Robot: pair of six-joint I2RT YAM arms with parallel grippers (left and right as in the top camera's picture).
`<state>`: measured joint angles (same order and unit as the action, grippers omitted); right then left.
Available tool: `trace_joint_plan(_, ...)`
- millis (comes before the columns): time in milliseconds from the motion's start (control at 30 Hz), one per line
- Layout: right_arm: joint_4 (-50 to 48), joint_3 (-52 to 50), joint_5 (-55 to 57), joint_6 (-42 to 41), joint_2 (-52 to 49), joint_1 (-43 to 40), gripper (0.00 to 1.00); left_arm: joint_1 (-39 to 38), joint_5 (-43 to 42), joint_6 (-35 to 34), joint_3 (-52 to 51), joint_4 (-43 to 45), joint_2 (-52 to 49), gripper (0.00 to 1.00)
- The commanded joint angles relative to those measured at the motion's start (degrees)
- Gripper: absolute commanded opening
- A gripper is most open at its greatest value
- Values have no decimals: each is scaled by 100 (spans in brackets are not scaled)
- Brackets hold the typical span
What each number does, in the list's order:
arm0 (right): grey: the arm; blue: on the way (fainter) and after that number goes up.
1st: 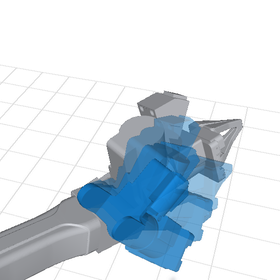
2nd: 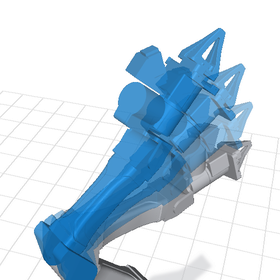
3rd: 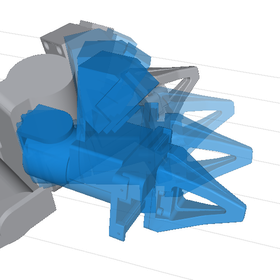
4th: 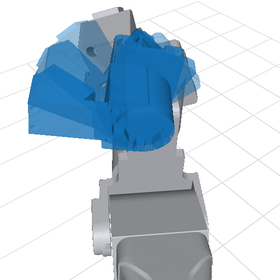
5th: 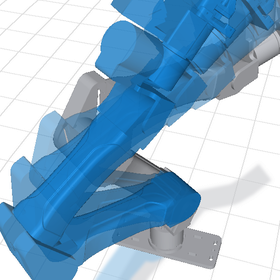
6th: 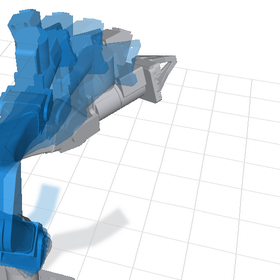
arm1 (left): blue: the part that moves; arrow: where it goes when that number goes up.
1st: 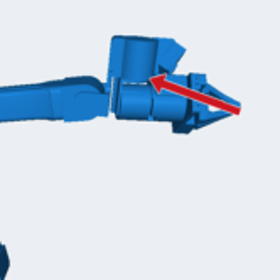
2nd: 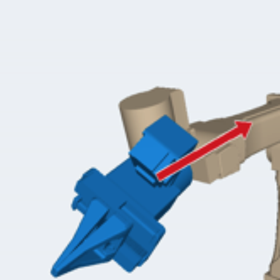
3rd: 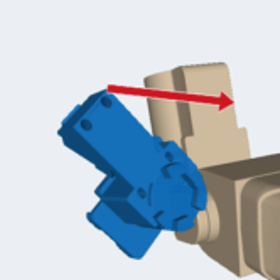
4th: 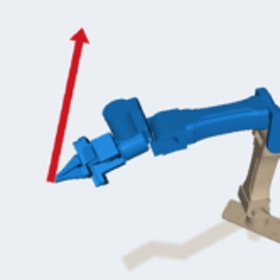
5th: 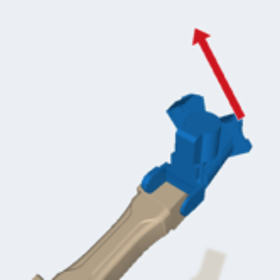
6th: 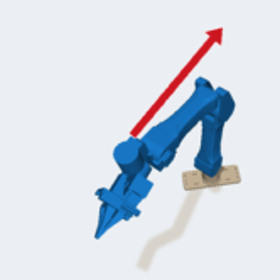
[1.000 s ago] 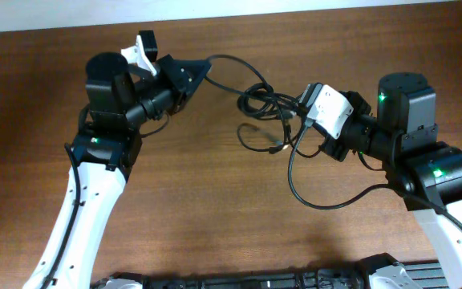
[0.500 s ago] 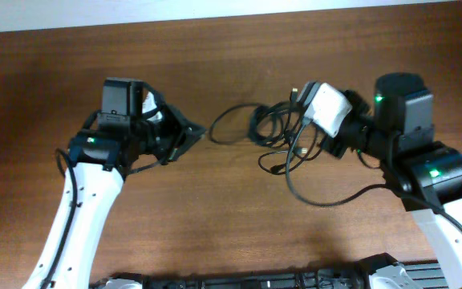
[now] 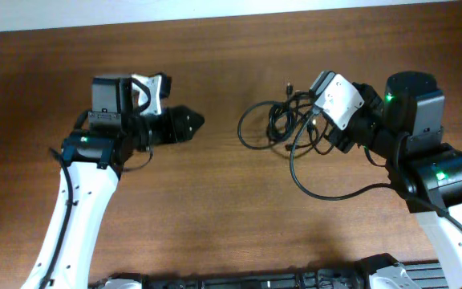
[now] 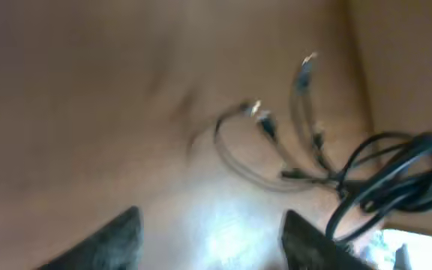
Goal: Untangle cables
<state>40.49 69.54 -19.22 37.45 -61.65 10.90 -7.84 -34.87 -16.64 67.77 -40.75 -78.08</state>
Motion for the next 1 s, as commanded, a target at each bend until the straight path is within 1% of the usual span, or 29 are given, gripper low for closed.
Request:
trace_joint_plan(0, 50, 146, -570, -87, 120, -4, 4, 7, -1388, 1453, -20, 1025, 4, 80)
trace_joint_plan(33, 70, 146, -730, -87, 120, -2, 4, 7, -1849, 1856, -20, 1399, 4, 89)
trace_joint_plan(133, 70, 146, -1012, -85, 120, -2, 4, -9, -2284, 2345, -20, 1766, 4, 99)
trace_joint_plan(233, 70, 146, -1381, -24, 118, -2, 4, -201, -2647, 2778, -20, 1847, 4, 100)
trace_joint_plan(400, 66, 146, -1488, -24, 118, -2, 4, -691, -2636, 3051, -22, 1840, 4, 99)
trace_joint_plan(500, 66, 146, -1486, -24, 118, -2, 4, -898, -2415, 3049, -22, 1827, 4, 100)
trace_joint_plan(567, 66, 146, -1484, -24, 120, -4, 4, -933, -2341, 3045, -22, 1766, 4, 89)
trace_joint_plan(700, 61, 146, -1482, -24, 120, -4, 4, -931, -2317, 3047, -22, 1488, 2, 83)
trace_joint_plan(733, 61, 146, -1484, -24, 120, -4, 4, -931, -2269, 3047, -22, 1408, 4, 83)
trace_joint_plan(767, 57, 146, -1484, -24, 120, -4, 4, -931, -2225, 3049, -22, 1344, 4, 79)
trace_joint_plan(967, -92, 146, -1554, -24, 120, -2, 4, -1010, -2190, 3047, -22, 1014, 4, 73)
